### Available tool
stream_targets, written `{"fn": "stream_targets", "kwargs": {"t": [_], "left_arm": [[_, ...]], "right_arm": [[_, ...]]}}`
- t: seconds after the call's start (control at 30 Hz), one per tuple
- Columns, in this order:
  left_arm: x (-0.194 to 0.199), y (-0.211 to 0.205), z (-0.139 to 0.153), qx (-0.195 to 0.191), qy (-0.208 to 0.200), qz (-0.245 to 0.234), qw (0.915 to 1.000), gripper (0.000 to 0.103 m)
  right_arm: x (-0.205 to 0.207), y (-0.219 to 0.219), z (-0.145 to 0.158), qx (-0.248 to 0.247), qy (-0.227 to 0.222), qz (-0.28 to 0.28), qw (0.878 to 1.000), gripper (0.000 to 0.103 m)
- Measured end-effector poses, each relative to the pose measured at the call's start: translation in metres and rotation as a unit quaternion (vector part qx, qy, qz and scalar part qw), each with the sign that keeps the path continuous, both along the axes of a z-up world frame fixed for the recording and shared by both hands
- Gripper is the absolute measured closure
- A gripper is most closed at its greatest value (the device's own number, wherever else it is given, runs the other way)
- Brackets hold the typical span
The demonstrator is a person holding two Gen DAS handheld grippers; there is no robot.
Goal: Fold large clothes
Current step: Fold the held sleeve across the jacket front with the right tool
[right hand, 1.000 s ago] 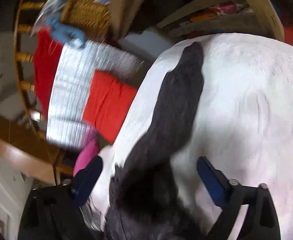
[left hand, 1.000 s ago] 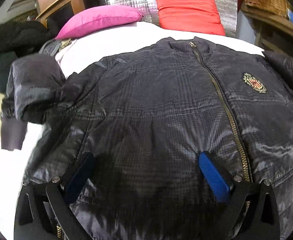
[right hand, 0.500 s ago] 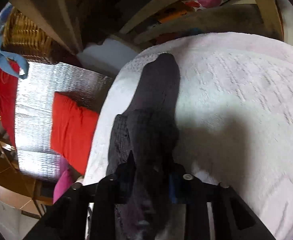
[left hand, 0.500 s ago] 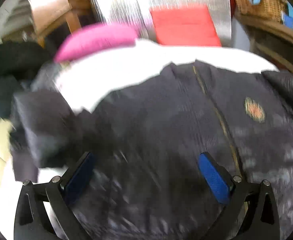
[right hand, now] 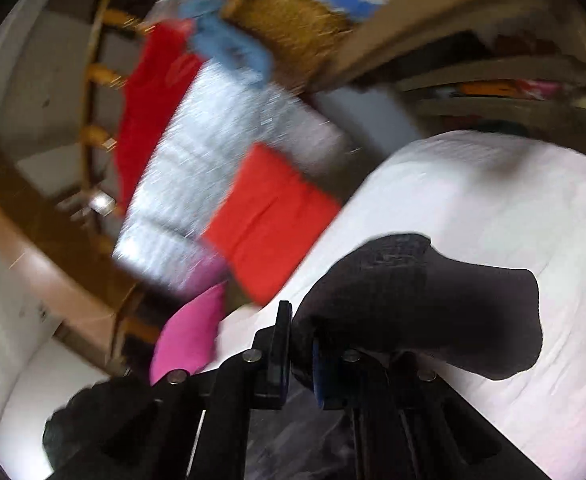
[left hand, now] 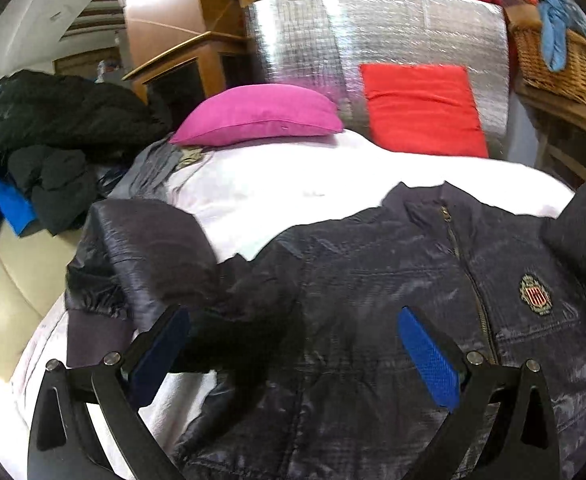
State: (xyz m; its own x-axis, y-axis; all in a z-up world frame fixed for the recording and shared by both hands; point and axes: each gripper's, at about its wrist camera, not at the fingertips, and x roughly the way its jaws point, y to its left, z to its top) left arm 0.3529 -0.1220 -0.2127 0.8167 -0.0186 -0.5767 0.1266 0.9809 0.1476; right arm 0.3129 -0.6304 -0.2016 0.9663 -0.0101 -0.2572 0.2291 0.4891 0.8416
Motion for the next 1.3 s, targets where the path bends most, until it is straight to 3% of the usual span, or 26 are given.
{"fn": "stream_targets", "kwargs": {"t": [0.2,0.43,0.53,0.57,0.6,0.77,0.9,1.0,1.07,1.2,1.3], "left_arm": [[-0.002,0.018,-0.003,-0.007,0.014,0.019,0.9997,0.000],[-0.011,0.029,0.001,-0.006,0.004,0.025,0.9997,0.000],[-0.011,0.030,0.001,-0.015,0.009,0.019,0.9997,0.000],[-0.011,0.029,0.000,-0.017,0.010,0.016,0.9997,0.000],[-0.012,0.026,0.000,-0.018,0.009,0.013,0.9997,0.000],[-0.022,0.009,0.002,-0.026,0.014,-0.023,0.9993,0.000],[-0.043,-0.021,0.029,-0.055,0.001,-0.052,0.9971,0.000],[-0.052,-0.060,0.051,-0.059,-0.011,-0.079,0.9951,0.000],[-0.051,-0.091,0.060,-0.054,0.004,-0.102,0.9933,0.000],[-0.044,-0.155,0.058,-0.039,0.050,-0.144,0.9875,0.000],[-0.034,-0.186,0.048,-0.025,0.074,-0.144,0.9865,0.000]], "right_arm": [[-0.003,0.097,0.016,-0.018,0.000,0.078,0.997,0.093],[0.028,0.166,-0.045,0.030,0.063,0.184,0.980,0.091],[0.032,0.178,-0.068,0.071,0.085,0.225,0.968,0.065],[0.029,0.180,-0.071,0.083,0.089,0.238,0.964,0.031],[0.024,0.179,-0.072,0.090,0.086,0.242,0.962,0.011],[-0.036,0.151,-0.056,0.086,0.031,0.217,0.972,0.010],[-0.066,0.100,-0.064,0.095,0.016,0.125,0.987,0.014],[-0.066,0.071,-0.091,0.157,0.032,0.098,0.982,0.025],[-0.059,0.061,-0.107,0.194,0.048,0.095,0.975,0.030],[-0.044,0.062,-0.114,0.210,0.056,0.107,0.970,0.033],[-0.042,0.059,-0.114,0.209,0.060,0.104,0.971,0.034]]}}
